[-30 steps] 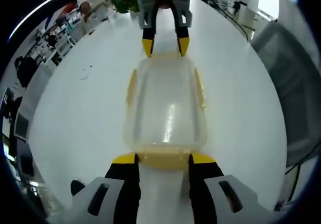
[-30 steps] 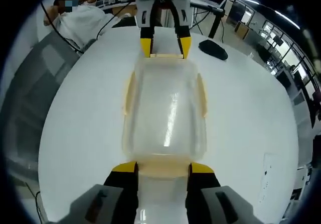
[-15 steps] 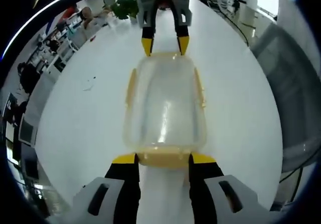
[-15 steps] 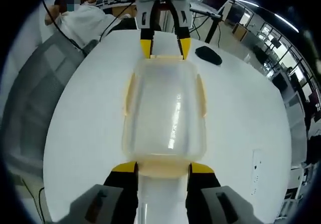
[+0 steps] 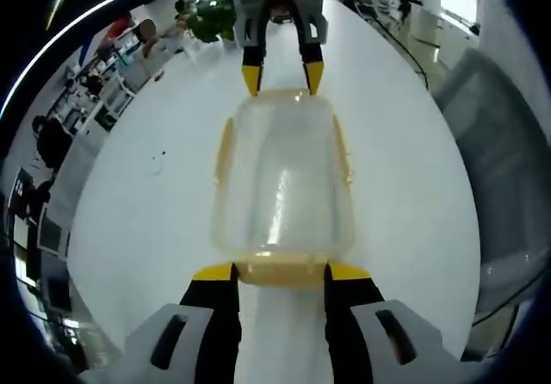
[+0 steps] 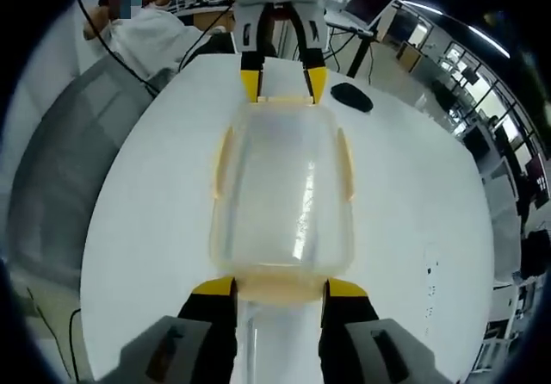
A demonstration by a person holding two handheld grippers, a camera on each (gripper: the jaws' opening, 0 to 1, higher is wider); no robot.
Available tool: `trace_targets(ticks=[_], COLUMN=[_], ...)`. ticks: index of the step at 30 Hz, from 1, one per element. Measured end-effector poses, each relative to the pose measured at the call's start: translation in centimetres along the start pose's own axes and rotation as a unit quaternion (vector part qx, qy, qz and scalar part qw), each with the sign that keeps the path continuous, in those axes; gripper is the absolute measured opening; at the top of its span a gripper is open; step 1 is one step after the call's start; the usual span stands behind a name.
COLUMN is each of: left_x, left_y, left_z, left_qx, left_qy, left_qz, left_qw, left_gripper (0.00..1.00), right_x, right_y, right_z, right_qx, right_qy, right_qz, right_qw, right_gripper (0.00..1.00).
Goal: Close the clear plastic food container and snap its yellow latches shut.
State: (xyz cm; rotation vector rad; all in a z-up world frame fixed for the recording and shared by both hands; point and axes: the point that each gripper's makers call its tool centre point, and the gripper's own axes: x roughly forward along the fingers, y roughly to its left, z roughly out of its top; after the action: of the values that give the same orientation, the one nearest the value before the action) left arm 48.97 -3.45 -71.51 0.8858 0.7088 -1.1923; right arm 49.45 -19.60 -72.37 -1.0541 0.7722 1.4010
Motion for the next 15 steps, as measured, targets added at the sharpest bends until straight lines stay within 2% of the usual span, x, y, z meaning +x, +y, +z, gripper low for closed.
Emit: trace_targets(ticks=[8, 15], left_x=[0.5, 1.5], left_y=[-0.1, -0.2], left_z=[1.8, 3.8], left_qx=[-0.003, 0.002], left_qy=[-0.001, 0.004], left_qz=[0.0, -0.004], left_qw=[1.0, 1.0], left_gripper=[0.35, 0.35], right_x=[-1.3, -2.2], right_y=[0.2, 0.4], right_z=[-1.5, -3.6], right_qx=[-0.002, 0.004], right_qy=[0.002, 0.005], right_qz=[-0.002, -0.005], right_qw=[1.0, 1.0], right_gripper=[0.35, 0.35])
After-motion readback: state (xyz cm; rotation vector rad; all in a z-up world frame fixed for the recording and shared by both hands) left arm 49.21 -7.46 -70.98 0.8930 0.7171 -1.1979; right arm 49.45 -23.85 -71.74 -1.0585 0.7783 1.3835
